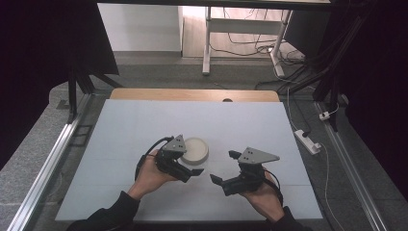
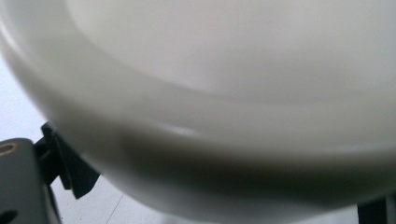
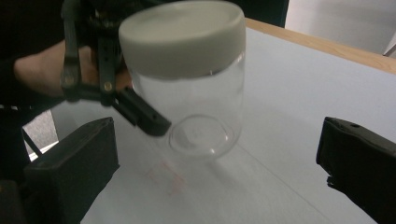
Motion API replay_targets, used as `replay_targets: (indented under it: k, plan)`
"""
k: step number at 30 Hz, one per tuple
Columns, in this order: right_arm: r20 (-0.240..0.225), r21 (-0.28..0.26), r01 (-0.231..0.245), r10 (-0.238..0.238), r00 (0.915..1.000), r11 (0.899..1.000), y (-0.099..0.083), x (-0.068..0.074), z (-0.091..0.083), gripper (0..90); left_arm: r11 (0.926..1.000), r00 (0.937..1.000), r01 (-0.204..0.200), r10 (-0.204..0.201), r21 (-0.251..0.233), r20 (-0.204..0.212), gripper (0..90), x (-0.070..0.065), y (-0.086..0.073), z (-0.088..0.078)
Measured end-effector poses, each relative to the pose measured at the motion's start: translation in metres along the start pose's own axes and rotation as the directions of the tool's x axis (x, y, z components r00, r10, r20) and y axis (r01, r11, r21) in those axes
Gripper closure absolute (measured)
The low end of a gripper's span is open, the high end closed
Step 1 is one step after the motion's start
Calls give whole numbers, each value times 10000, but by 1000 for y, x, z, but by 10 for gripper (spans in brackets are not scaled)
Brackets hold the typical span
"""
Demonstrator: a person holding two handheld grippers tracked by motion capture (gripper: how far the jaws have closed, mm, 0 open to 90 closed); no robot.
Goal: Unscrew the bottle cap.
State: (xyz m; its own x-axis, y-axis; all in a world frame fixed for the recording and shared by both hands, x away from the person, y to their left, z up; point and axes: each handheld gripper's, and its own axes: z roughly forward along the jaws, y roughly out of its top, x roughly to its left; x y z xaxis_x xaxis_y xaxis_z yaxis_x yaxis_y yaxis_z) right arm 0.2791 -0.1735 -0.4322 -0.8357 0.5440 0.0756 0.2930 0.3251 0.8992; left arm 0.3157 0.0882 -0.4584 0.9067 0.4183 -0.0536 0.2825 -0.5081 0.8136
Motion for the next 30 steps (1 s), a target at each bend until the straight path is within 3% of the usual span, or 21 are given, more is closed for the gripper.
replay_targets:
  k: [18, 30]
  plan:
    - [-466, -93, 462, -466, 9978, 9989, 32, 3, 41, 0, 9999, 9998, -112, 111, 87, 135, 73, -1, 0, 1]
    - [-931, -68, 562, -565, 9940, 9984, 36, 6, 60, 21, 9997, 9997, -156, 152, 192, 213, 73, -1, 0, 3]
